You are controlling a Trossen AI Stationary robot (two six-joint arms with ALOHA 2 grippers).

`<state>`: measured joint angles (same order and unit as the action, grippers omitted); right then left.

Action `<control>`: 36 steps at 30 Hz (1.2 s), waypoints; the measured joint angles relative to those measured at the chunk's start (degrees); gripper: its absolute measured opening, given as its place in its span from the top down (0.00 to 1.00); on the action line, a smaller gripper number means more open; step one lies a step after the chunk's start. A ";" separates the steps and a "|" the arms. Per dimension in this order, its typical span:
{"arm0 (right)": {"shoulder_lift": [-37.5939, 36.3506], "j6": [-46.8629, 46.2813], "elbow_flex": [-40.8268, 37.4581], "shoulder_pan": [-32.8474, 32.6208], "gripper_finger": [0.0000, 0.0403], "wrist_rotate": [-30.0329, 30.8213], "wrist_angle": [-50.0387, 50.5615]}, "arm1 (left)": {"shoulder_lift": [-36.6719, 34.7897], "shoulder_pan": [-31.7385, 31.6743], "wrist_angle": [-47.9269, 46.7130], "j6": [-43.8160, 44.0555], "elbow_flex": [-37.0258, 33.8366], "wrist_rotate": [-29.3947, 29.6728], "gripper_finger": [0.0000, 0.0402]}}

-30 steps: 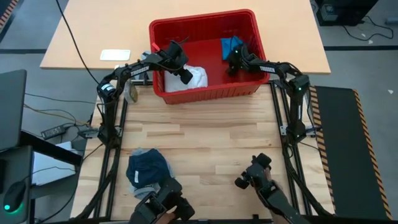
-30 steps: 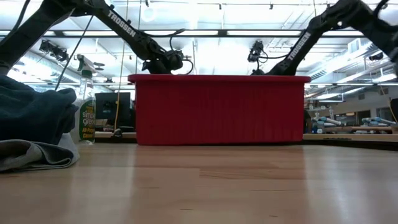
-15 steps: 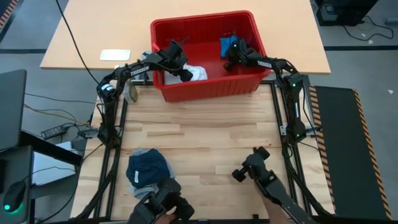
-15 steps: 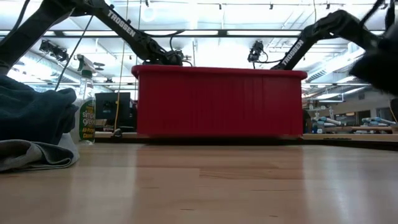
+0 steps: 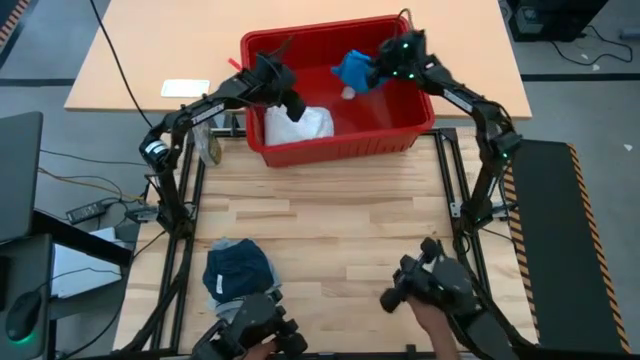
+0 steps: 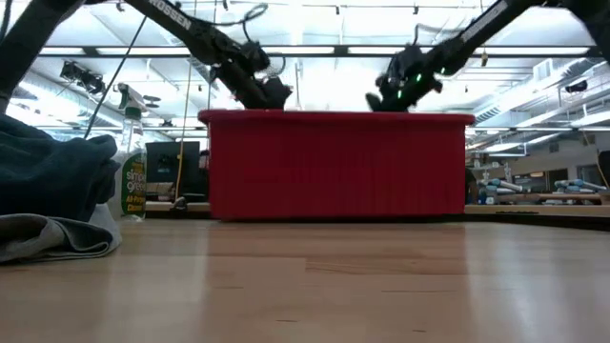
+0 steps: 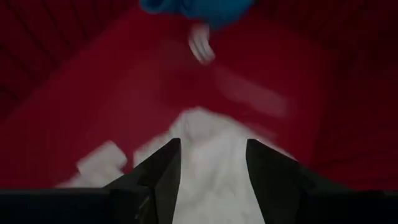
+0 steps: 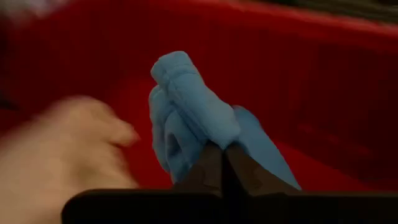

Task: Fold laundry
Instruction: Remove the blue pants from the red laundry bin

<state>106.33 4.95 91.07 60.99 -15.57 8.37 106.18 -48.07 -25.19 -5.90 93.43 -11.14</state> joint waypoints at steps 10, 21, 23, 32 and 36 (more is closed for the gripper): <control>-13.80 -16.36 -0.01 -5.06 1.00 -20.04 0.26 | -8.28 1.13 0.13 -8.77 0.02 -0.71 0.54; -28.34 -20.99 -3.30 -22.05 1.00 -15.36 13.94 | -17.79 6.70 -3.46 -10.04 0.04 -3.59 0.54; -31.07 -22.61 -5.76 -25.44 1.00 -14.02 14.38 | -19.86 8.90 -5.54 -10.17 0.04 -3.60 0.55; -43.60 -32.70 -26.01 -42.21 1.00 -15.94 11.77 | -25.33 22.72 -8.52 2.14 0.07 5.10 0.57; -49.24 -42.26 -36.39 -51.65 1.00 -15.53 1.83 | -25.37 29.97 -8.65 9.37 0.07 8.65 0.57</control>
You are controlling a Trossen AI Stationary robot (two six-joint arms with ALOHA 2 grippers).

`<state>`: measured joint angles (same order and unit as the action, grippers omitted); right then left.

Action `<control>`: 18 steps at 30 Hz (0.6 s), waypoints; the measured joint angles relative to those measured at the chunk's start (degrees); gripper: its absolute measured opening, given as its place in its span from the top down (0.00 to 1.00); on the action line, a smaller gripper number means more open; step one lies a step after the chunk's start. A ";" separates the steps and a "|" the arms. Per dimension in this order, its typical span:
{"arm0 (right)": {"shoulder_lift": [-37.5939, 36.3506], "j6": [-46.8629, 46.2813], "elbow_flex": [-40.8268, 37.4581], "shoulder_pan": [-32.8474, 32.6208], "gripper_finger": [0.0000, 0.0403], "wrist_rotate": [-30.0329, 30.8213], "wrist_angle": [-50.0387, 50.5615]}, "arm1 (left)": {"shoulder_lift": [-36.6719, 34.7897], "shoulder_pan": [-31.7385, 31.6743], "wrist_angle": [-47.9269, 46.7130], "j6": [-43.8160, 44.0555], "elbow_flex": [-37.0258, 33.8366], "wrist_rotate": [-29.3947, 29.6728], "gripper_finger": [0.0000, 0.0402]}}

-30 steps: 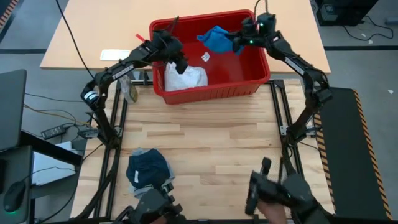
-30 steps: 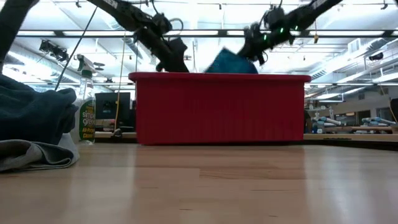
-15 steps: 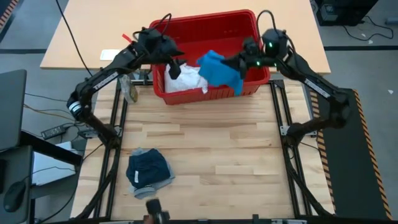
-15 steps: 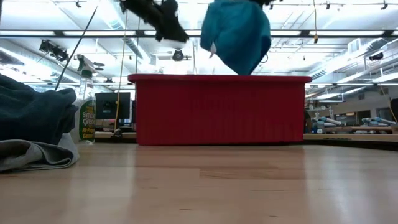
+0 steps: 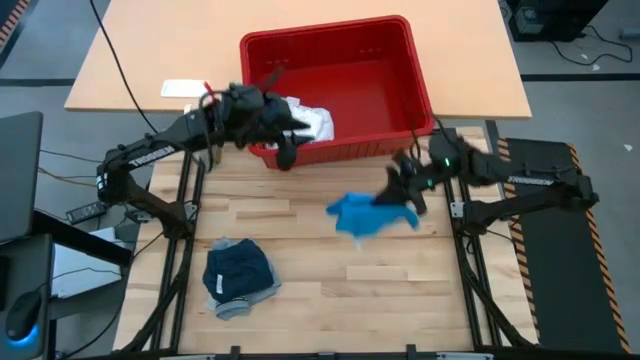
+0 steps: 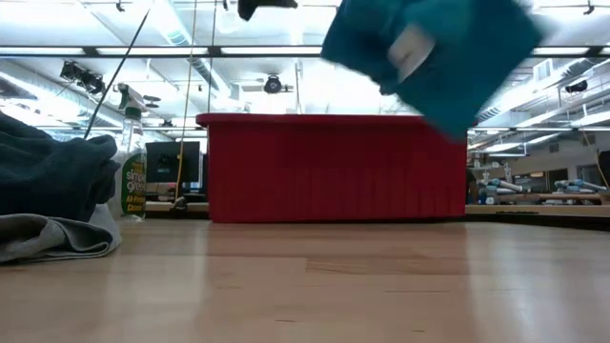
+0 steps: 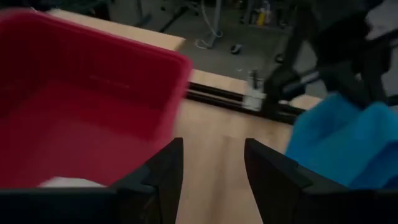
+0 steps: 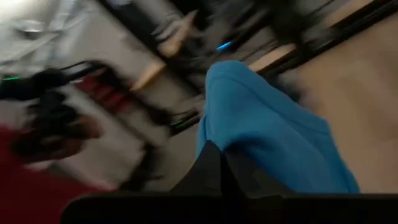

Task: Fold laundry
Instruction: Remove the blue pants from the red laundry bin

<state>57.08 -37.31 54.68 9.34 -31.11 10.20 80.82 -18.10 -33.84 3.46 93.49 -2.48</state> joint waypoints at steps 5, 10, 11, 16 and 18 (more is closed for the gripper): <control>-2.64 -6.39 -12.74 -7.70 0.99 0.43 -12.90 | 0.11 9.25 -3.42 9.46 0.00 5.61 0.57; 1.50 -13.79 -25.47 -8.51 0.95 12.30 -13.24 | 1.39 14.06 -13.51 24.37 -0.01 7.33 0.57; 2.64 -15.85 -27.61 -7.66 0.93 13.69 -13.18 | 2.05 14.56 -15.98 25.98 -0.11 7.37 0.57; 5.68 -21.96 -33.80 -4.03 0.79 14.91 -13.34 | 5.36 16.10 -17.31 28.81 -4.12 7.32 0.57; 5.51 -22.61 -34.05 -3.61 0.73 15.90 -13.44 | 6.81 16.24 -14.22 28.98 -6.75 6.82 0.57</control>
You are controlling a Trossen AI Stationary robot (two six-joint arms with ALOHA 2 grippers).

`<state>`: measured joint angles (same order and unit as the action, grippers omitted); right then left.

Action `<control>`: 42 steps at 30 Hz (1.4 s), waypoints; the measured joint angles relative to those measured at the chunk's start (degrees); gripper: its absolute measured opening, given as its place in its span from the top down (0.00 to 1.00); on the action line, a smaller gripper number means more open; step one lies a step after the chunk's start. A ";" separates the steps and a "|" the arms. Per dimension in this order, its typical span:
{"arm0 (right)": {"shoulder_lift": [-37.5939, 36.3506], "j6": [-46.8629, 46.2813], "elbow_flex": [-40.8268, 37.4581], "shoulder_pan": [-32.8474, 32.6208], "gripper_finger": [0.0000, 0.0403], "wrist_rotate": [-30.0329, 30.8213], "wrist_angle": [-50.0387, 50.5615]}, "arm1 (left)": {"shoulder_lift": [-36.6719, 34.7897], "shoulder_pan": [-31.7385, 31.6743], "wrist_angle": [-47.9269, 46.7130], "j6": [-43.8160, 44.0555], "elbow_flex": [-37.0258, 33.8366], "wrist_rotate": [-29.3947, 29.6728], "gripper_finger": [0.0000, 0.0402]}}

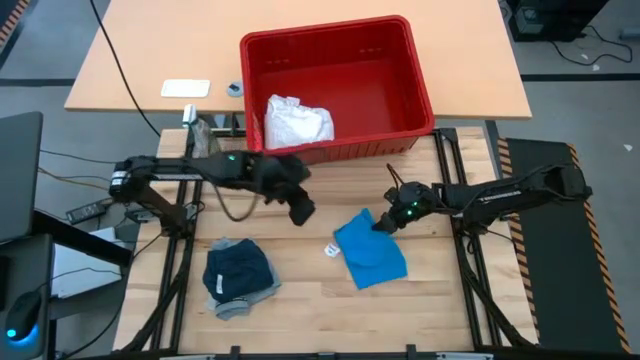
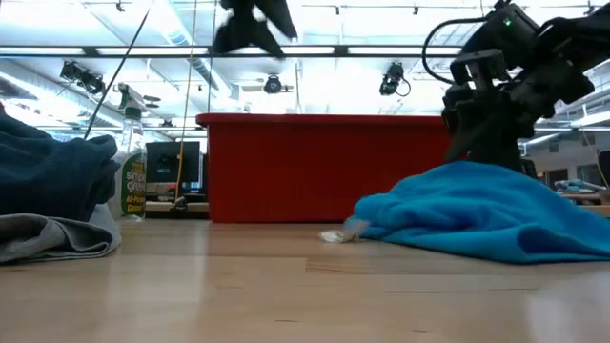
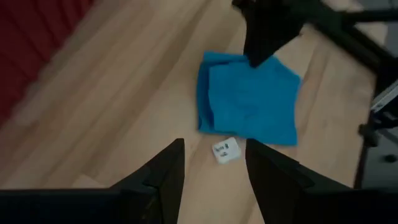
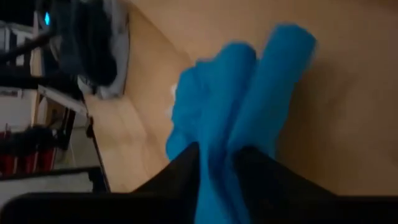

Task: Fold laundry
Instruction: Remove the blue pants from the red laundry bin, then fold the blue pants

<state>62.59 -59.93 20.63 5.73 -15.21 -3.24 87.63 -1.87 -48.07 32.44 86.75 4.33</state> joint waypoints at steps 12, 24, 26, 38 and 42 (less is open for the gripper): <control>-2.47 12.56 7.87 0.55 0.51 19.61 10.36 | 8.78 -1.52 29.32 5.49 -17.19 -8.81 0.57; 12.97 24.76 9.28 4.83 0.52 6.19 1.48 | 10.92 -2.94 32.86 3.02 -21.12 -10.28 0.57; 16.17 24.97 9.28 5.43 0.52 4.39 -0.89 | 10.92 -3.52 32.89 3.02 -21.14 -12.05 0.57; 28.41 27.67 9.38 6.41 0.59 -2.66 -9.13 | 10.92 -3.76 30.19 2.71 -21.14 -14.73 0.57; 28.85 28.22 9.37 6.10 0.76 -2.88 -9.62 | 10.92 -3.69 29.42 2.49 -21.14 -15.18 0.57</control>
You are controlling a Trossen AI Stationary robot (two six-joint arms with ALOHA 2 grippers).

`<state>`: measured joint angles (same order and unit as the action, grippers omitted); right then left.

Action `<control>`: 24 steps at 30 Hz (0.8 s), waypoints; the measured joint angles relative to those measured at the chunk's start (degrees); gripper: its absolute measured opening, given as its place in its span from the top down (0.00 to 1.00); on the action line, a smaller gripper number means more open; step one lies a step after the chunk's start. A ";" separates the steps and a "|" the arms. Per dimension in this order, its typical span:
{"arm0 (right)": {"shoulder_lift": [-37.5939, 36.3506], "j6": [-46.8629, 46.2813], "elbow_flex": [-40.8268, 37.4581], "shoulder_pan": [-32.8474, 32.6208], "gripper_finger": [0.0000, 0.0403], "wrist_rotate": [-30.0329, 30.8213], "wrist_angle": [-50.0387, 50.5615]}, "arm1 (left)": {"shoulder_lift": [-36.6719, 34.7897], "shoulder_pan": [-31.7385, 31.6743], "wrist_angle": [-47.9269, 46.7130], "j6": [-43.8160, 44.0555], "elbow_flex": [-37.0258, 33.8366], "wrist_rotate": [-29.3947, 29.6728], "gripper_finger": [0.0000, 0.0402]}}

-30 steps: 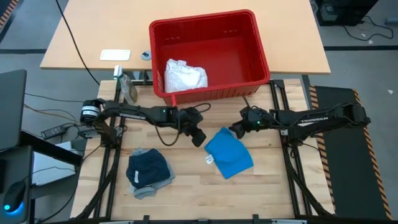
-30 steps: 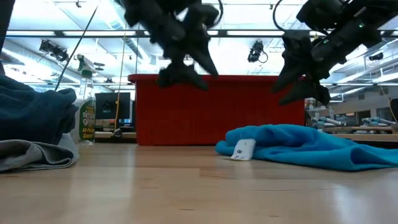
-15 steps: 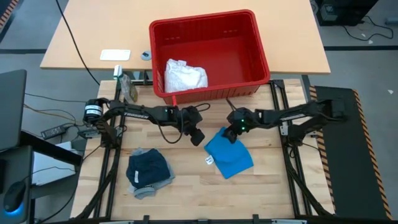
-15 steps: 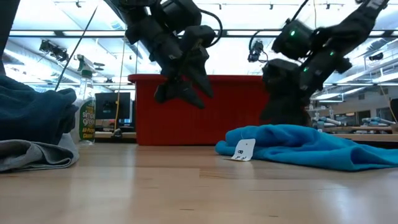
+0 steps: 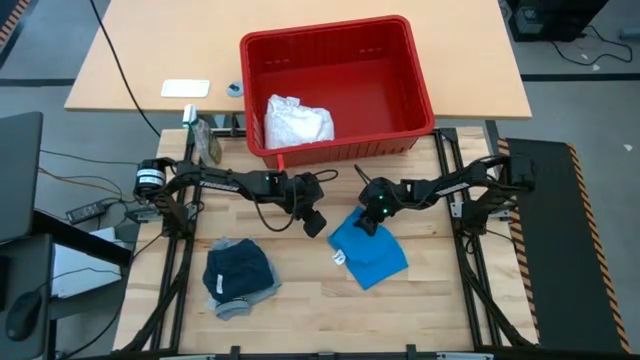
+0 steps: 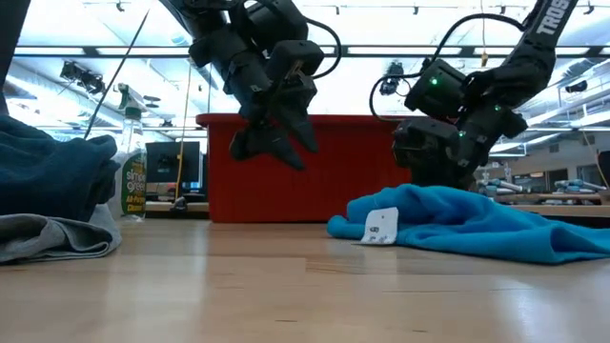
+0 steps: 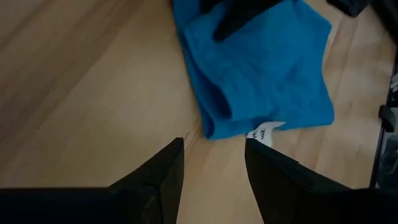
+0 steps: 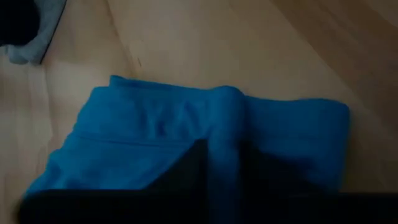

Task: Fold laundry
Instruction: Fold the blue pants

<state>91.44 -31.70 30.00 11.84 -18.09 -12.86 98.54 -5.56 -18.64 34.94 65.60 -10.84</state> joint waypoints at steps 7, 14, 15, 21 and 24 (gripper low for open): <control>-10.29 -2.38 -0.13 -0.09 0.95 0.40 -3.52 | 0.00 0.00 -1.15 -0.11 0.00 -1.01 0.57; -24.06 7.19 -0.07 -0.61 0.97 4.76 -6.42 | -1.51 0.00 -0.57 -2.62 0.00 -0.64 0.57; -25.42 9.18 -0.08 -0.63 0.97 4.92 -6.31 | -2.05 0.00 -0.84 -3.04 -0.04 -0.22 0.57; -31.44 22.46 -0.11 -2.79 0.97 8.36 -6.87 | -5.29 -0.28 5.22 -6.06 -0.02 4.18 0.57; -32.86 25.18 -0.09 -3.60 0.97 11.64 -7.61 | -5.29 -0.30 11.72 -5.81 -0.02 4.10 0.55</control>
<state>58.58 -6.53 29.91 8.24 -6.45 -20.48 93.25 -5.86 -6.93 29.12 65.58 -6.74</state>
